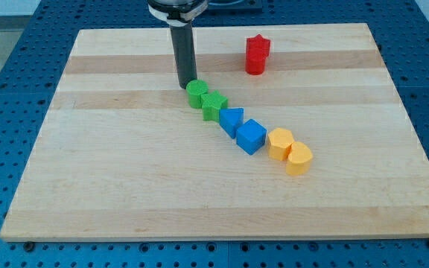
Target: Separate red circle from red star
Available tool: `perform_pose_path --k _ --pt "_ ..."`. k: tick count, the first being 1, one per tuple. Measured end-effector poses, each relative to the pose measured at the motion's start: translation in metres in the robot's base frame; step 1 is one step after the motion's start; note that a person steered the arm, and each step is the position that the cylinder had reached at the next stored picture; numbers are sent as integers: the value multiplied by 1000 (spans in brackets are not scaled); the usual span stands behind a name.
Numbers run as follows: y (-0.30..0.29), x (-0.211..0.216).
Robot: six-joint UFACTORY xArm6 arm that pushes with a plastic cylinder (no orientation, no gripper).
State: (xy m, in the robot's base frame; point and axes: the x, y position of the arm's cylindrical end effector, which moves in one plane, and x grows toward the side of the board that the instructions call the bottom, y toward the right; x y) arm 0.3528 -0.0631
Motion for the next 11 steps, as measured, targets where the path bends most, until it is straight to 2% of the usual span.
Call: perform_pose_path --k 1,3,4,5,6,11 --pt "0 -1" --pt "116 -3" --pt "171 -20" --pt "201 -56" --pt "176 -72" --pt "78 -41"
